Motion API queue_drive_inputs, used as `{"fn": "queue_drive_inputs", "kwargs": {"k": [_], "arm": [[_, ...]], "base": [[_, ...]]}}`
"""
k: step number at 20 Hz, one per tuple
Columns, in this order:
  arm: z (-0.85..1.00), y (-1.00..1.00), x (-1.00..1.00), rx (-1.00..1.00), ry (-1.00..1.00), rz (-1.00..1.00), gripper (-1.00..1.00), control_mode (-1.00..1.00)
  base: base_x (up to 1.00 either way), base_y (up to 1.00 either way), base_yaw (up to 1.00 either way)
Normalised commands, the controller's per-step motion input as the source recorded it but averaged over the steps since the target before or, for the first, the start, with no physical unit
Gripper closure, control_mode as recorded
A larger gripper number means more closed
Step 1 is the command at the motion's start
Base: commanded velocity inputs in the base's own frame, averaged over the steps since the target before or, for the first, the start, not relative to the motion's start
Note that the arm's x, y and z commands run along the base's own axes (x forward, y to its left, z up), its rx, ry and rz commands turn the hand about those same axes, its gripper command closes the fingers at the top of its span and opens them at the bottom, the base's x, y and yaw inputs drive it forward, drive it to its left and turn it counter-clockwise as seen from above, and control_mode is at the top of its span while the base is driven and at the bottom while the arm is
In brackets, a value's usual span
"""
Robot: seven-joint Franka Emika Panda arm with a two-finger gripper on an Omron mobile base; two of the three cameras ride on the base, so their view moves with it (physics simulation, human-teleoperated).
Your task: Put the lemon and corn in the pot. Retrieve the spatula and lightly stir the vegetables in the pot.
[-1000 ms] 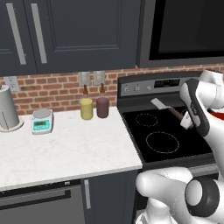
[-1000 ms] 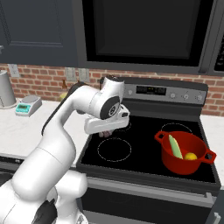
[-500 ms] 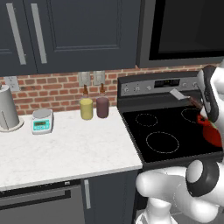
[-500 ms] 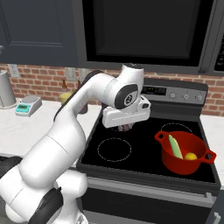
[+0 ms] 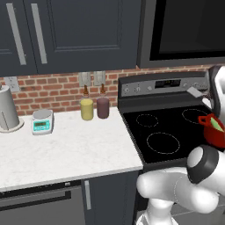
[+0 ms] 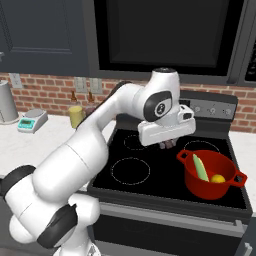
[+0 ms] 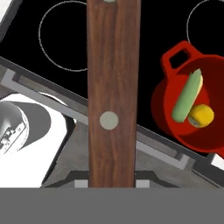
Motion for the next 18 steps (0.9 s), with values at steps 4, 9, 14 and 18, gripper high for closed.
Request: {"fn": "queue_drive_inputs", "kwargs": {"k": [4, 9, 14, 18], "arm": [[-0.16, -0.29, 0.0, -0.19, -0.2, -0.01, 1.0, -1.0], [-0.19, -0.15, -0.06, -0.21, -0.4, 0.0, 1.0, -1.0], [-0.01, -0.04, 0.0, -0.21, -0.02, 0.0, 1.0, -1.0], [0.0, 0.0, 0.0, -0.21, 0.05, -0.02, 1.0, -1.0]], "base": [[0.0, 0.0, 0.0], [0.0, 0.0, 0.0], [0.0, 0.0, 0.0], [0.0, 0.0, 0.0]]}}
